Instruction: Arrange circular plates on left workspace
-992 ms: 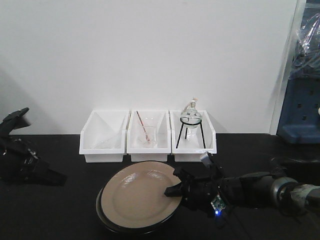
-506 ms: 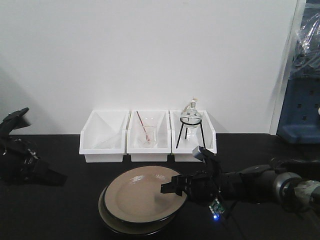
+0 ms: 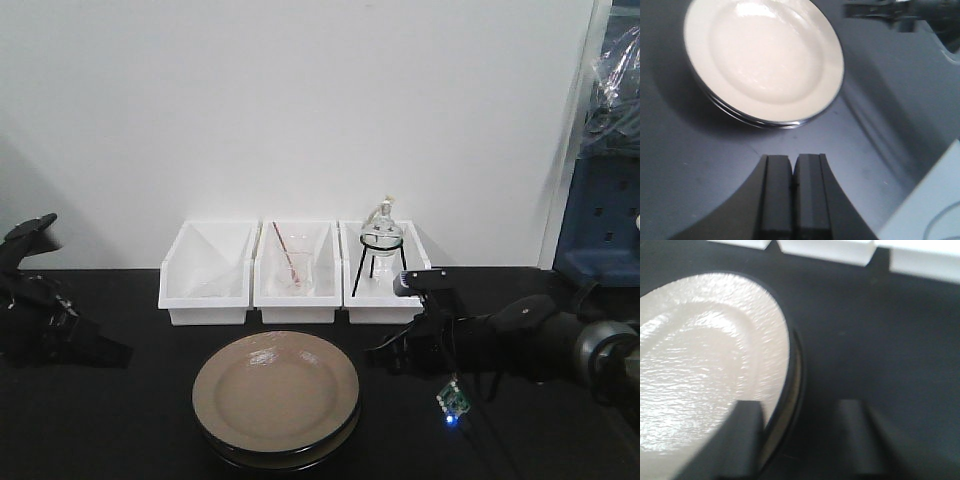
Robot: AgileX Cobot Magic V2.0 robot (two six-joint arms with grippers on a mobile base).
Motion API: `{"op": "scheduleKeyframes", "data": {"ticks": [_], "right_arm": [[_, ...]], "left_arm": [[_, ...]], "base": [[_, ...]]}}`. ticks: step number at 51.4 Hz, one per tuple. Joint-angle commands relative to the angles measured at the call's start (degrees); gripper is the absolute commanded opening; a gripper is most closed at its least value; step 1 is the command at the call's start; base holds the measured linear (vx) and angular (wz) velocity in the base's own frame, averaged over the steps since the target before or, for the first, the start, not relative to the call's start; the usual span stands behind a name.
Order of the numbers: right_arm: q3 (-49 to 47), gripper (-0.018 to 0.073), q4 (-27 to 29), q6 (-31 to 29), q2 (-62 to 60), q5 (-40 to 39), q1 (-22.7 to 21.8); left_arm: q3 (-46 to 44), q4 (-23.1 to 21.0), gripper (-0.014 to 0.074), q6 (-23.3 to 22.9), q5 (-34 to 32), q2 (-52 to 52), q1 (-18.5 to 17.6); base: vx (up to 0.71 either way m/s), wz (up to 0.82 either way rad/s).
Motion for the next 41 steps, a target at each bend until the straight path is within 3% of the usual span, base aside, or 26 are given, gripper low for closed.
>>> {"op": "scheduleKeyframes", "data": {"ticks": [1, 3, 10, 13, 16, 20, 33, 41], "right_arm": [[-1.5, 0.0054, -8.7, 9.4, -8.5, -2.1, -1.1], [-1.5, -0.0015, -13.8, 14.0, -10.7, -1.2, -1.8], [-1.5, -0.0005, -29.0, 28.1, -17.4, 3.7, -3.5], [-1.1, -0.0005, -37.7, 32.6, -21.0, 5.2, -3.4], [1.0, -0.0005, -42.0, 35.4, -24.6, 4.4, -3.4], [6.3, -0.0005, -43.0, 38.0, -30.8, 0.7, -3.4], [27.3, -0.0005, -41.0, 38.1, -50.0, -12.9, -3.4], [37.9, -0.0005, -40.7, 37.8, -57.9, -19.1, -3.4]], "left_arm": [[-1.5, 0.0, -0.0001, -1.1, -3.8, -2.8, -0.3], [-1.5, 3.1, -0.0001, -2.4, -4.5, -3.0, -0.3], [-1.2, 14.2, -0.0001, -9.1, -5.5, -5.0, -0.2], [0.4, 17.3, -0.0001, -10.7, -7.8, -7.0, -0.2], [3.0, 18.3, -0.0001, -11.5, -11.4, -9.5, -0.2], [8.5, 18.2, -0.0001, -11.2, -17.3, -14.0, -0.2], [28.9, 17.5, -0.0001, -6.5, -31.6, -30.2, -0.3], [40.0, 12.5, -0.0001, -2.1, -39.6, -40.6, -0.3]], "base": [[0.0, 0.0], [0.0, 0.0], [0.0, 0.0], [0.0, 0.0], [0.0, 0.0], [0.0, 0.0], [0.0, 0.0], [0.0, 0.0]]}}
